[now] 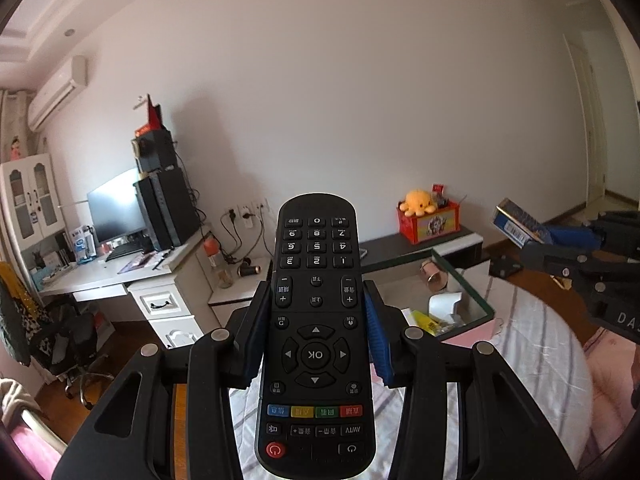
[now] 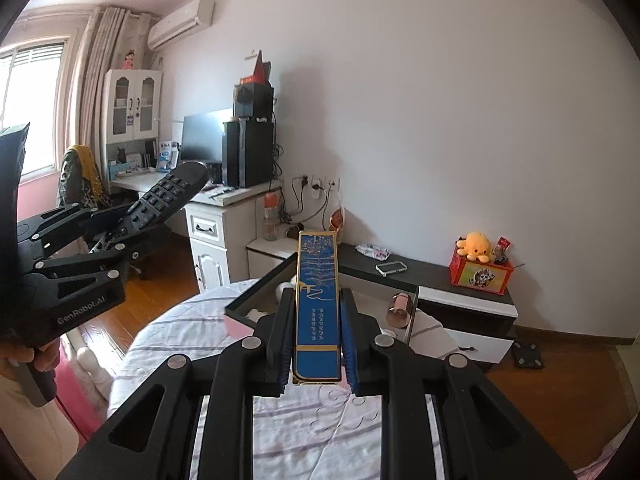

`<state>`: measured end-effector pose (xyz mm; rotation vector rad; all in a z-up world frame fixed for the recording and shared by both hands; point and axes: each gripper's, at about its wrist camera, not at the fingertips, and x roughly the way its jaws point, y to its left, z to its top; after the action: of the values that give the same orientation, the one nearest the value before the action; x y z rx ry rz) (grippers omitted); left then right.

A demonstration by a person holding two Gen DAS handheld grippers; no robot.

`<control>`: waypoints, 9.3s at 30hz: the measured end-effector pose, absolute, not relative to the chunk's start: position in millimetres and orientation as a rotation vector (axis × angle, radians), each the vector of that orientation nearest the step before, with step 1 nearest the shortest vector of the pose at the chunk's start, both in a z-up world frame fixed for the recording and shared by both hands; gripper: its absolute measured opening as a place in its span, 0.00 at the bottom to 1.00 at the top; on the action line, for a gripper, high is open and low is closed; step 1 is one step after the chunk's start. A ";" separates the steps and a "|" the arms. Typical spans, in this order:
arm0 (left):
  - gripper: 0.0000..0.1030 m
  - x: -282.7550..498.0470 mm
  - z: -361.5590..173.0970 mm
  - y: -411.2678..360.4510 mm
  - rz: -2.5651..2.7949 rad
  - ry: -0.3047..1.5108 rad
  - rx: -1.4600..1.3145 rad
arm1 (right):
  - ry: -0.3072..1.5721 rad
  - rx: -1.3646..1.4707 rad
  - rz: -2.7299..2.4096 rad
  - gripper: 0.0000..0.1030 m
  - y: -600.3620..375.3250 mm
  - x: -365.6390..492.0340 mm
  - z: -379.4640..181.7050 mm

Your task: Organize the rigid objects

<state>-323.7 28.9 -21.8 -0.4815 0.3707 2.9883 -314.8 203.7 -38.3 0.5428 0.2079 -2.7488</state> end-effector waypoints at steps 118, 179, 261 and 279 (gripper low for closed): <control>0.85 -529.4 -158.7 13.6 2.814 0.218 -1.068 | 0.149 1.118 -2.576 0.44 174.2 -527.4 -180.0; 1.00 -390.6 -78.9 50.7 2.879 0.258 -0.855 | 0.094 0.879 -2.859 1.00 220.2 -382.6 -90.8; 1.00 10.0 10.6 -7.8 3.115 0.141 0.009 | 0.151 0.129 -2.969 1.00 163.0 -18.2 4.5; 1.00 3.1 -16.0 -3.5 3.134 0.200 -0.050 | 0.137 0.180 -2.981 1.00 163.5 -24.5 -24.8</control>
<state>3.1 -3.5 -16.0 -0.0500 0.2001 3.1342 -24.5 163.5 -24.8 0.1796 0.1367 -2.9810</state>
